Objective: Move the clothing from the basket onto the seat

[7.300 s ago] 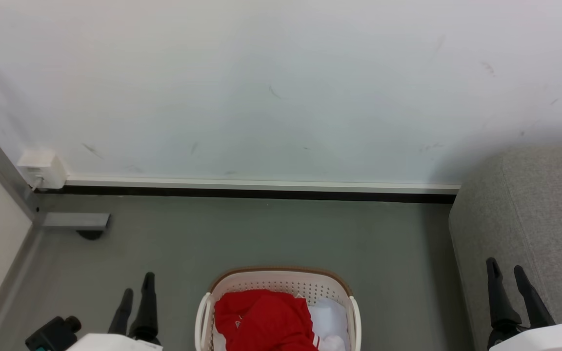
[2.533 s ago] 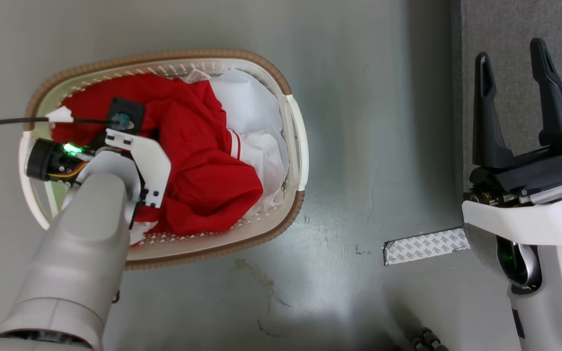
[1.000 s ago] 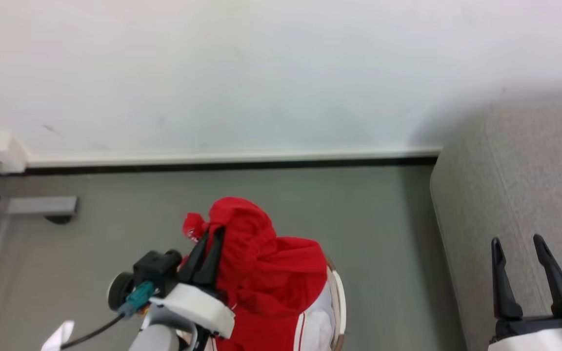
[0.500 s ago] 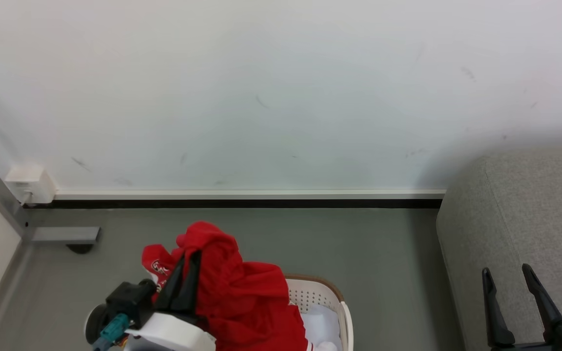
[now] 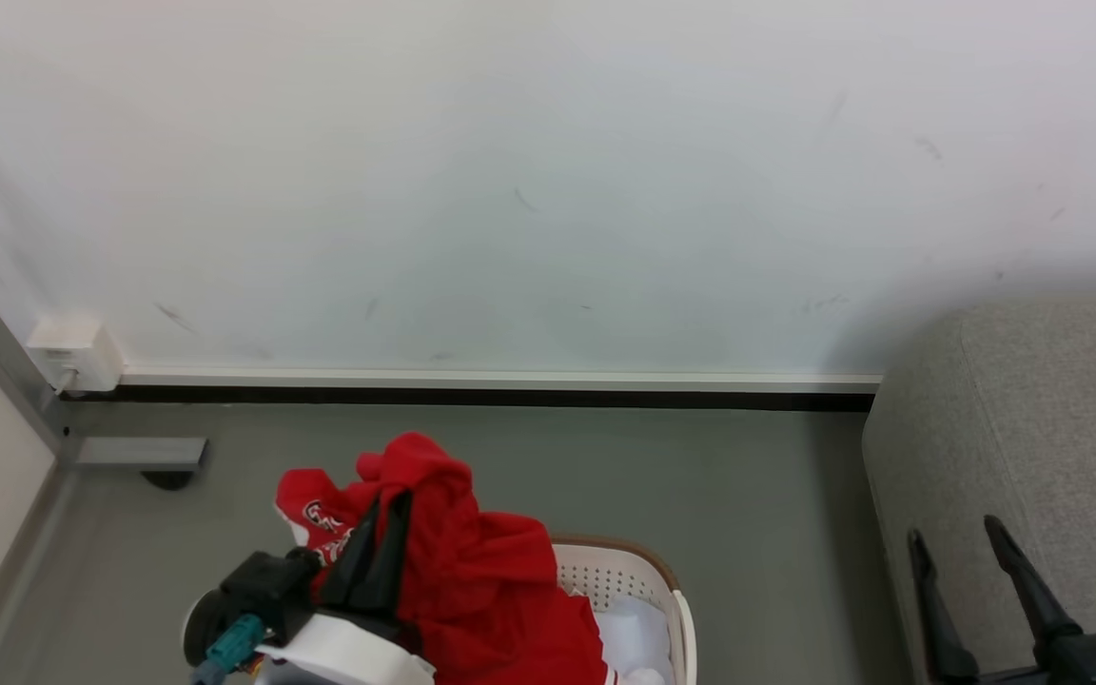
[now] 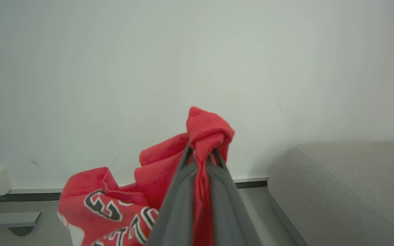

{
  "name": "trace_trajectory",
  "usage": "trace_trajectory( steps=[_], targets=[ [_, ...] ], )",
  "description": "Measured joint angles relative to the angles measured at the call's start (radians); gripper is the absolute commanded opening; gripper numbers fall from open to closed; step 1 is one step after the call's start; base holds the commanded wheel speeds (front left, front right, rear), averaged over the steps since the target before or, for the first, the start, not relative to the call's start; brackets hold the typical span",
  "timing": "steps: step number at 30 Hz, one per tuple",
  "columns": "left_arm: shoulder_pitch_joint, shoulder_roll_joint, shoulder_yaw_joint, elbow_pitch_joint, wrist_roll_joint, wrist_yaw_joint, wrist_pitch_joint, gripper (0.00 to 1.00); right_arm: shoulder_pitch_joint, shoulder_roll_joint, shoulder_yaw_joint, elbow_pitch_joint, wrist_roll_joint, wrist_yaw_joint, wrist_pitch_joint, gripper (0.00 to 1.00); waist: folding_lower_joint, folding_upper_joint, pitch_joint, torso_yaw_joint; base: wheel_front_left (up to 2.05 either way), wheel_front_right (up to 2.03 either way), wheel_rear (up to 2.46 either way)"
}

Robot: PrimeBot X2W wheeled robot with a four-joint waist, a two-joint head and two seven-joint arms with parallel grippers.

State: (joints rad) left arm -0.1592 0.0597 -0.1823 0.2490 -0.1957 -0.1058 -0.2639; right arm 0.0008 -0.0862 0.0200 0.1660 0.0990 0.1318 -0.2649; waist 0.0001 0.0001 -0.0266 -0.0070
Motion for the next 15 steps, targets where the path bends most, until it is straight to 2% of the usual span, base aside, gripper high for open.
trace_trajectory(
  steps=[6,9,15],
  targets=[
    [-0.021,0.013,-0.055,-0.005,-0.025,-0.017,0.000,0.00,-0.056,-0.067,0.125,-0.016,0.034,0.000,0.000,1.00,0.0000,0.0000,0.005,-0.010,0.00,0.00,0.00],
    [-0.040,0.032,-0.117,-0.011,-0.054,-0.021,0.001,0.00,-0.091,-0.123,0.231,-0.027,0.081,0.000,0.000,1.00,0.0000,0.0000,0.004,-0.012,0.00,0.00,0.00],
    [-0.101,0.102,-0.298,-0.028,-0.142,-0.026,0.008,0.00,-0.184,-0.255,0.513,-0.038,0.219,0.000,0.000,1.00,0.0000,0.0000,0.001,-0.017,0.00,0.00,0.00]
  ],
)
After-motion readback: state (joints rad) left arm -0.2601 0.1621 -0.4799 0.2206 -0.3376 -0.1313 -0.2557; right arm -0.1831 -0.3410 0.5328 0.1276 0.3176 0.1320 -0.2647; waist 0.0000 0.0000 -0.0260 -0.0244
